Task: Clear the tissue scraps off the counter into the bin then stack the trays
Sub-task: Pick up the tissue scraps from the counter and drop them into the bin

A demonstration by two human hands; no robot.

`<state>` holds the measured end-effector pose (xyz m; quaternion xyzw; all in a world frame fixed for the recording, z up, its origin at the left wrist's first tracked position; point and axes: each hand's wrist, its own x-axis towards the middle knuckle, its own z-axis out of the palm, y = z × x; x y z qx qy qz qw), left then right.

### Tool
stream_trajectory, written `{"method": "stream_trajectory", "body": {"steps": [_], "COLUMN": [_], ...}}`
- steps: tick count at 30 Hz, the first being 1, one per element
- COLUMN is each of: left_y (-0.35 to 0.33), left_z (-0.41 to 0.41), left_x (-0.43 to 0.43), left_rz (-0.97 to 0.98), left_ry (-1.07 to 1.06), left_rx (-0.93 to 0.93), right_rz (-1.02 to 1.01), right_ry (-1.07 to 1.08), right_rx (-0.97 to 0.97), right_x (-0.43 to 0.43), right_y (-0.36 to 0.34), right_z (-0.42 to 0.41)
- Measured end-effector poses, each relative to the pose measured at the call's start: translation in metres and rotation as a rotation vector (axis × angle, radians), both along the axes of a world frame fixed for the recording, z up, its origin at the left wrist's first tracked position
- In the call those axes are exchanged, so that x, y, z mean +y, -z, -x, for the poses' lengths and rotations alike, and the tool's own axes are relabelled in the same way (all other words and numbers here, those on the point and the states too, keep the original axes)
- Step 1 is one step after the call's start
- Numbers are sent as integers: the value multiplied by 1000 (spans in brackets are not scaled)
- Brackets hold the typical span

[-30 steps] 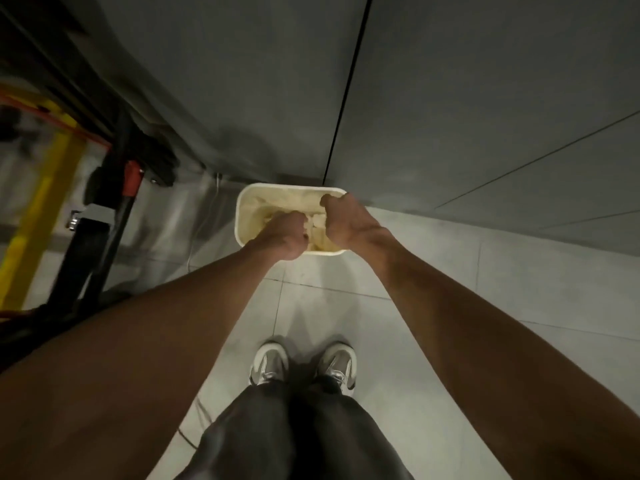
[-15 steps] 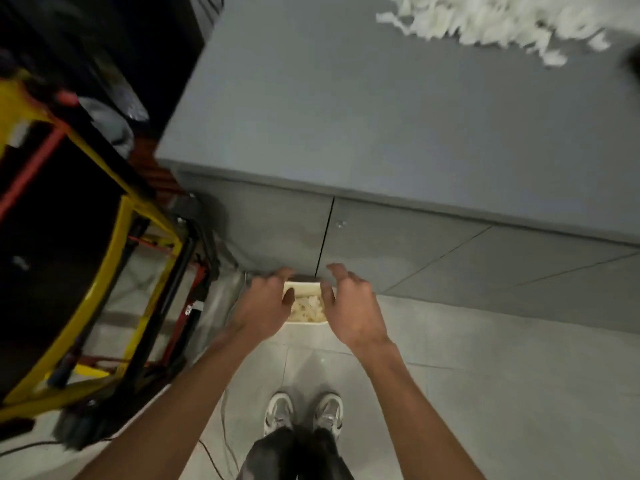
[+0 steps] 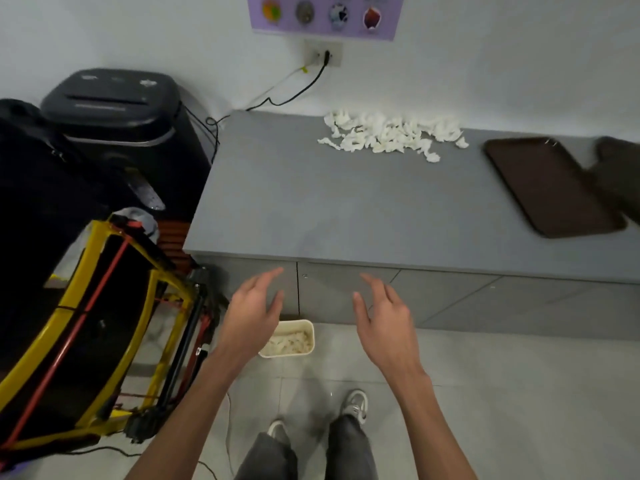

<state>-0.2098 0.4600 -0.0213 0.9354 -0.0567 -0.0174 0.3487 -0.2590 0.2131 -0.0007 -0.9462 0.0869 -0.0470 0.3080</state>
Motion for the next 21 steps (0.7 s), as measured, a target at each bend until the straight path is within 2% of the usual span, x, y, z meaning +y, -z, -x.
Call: {"method": "stream_trajectory", "body": {"steps": [5, 10, 21], "left_y": [-20, -24, 8], "left_z": [-29, -72, -143], "left_x": [-38, -94, -190], "left_rz": [74, 120, 153], "left_ry": [-54, -110, -205], "left_rx": [-49, -109, 9], "right_rz": [-44, -67, -52], "right_ry": [49, 8, -51], "right_rx": [-28, -83, 23], "right_x": [-59, -120, -208], "right_y": [-18, -20, 11], "right_z": [-18, -65, -174]}}
